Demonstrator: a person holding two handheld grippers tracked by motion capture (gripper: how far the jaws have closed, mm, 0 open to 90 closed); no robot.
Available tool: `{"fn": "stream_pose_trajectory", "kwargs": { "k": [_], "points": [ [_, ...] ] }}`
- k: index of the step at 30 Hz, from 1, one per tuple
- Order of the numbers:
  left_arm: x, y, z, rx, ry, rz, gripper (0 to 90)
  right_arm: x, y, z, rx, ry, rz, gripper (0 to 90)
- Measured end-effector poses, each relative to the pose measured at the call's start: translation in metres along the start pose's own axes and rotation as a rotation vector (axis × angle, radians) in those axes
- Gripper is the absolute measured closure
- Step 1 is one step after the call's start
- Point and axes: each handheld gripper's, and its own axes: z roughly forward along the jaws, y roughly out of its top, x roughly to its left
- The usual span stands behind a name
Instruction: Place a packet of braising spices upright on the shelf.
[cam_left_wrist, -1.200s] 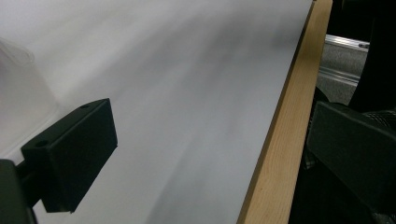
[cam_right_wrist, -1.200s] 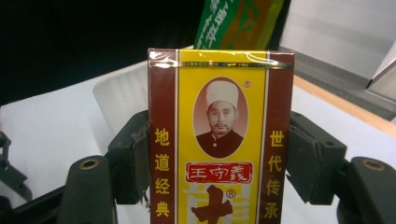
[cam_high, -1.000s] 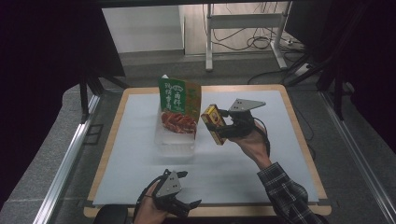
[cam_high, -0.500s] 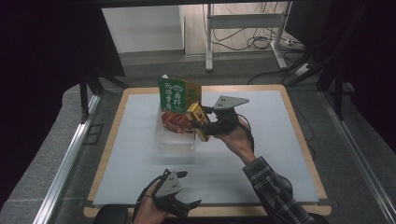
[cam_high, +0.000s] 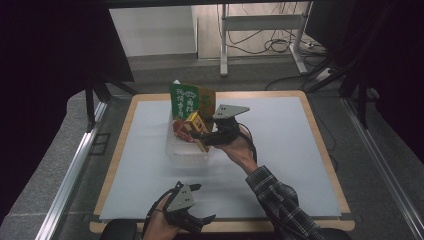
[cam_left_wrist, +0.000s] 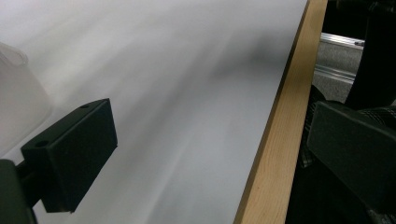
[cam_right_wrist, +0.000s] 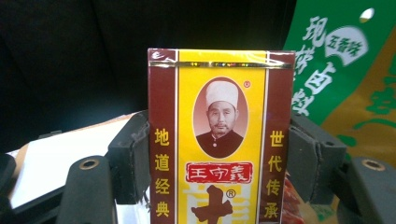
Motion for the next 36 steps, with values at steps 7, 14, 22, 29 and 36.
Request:
{"fn": "stream_pose_trajectory", "kwargs": {
  "k": [7,14,22,29,36],
  "points": [
    [0.0,0.0,0.0,0.0,-0.003,0.0,1.1,0.003,-0.006,0.019,-0.001,0.015,-0.001,31.7],
    [0.0,0.0,0.0,0.001,-0.006,0.005,1.1,0.006,-0.011,0.036,0.003,0.033,0.002,31.7],
    [-0.001,0.0,0.0,0.003,-0.01,0.004,1.1,0.011,-0.016,0.048,-0.012,0.053,0.019,31.8],
    [-0.001,0.0,0.001,0.003,-0.013,0.0,1.1,0.009,-0.026,0.052,-0.032,0.064,0.045,31.8],
    [-0.001,0.0,0.002,0.006,-0.015,0.001,1.1,0.005,-0.041,0.048,-0.054,0.073,0.058,31.9]
  ]
}}
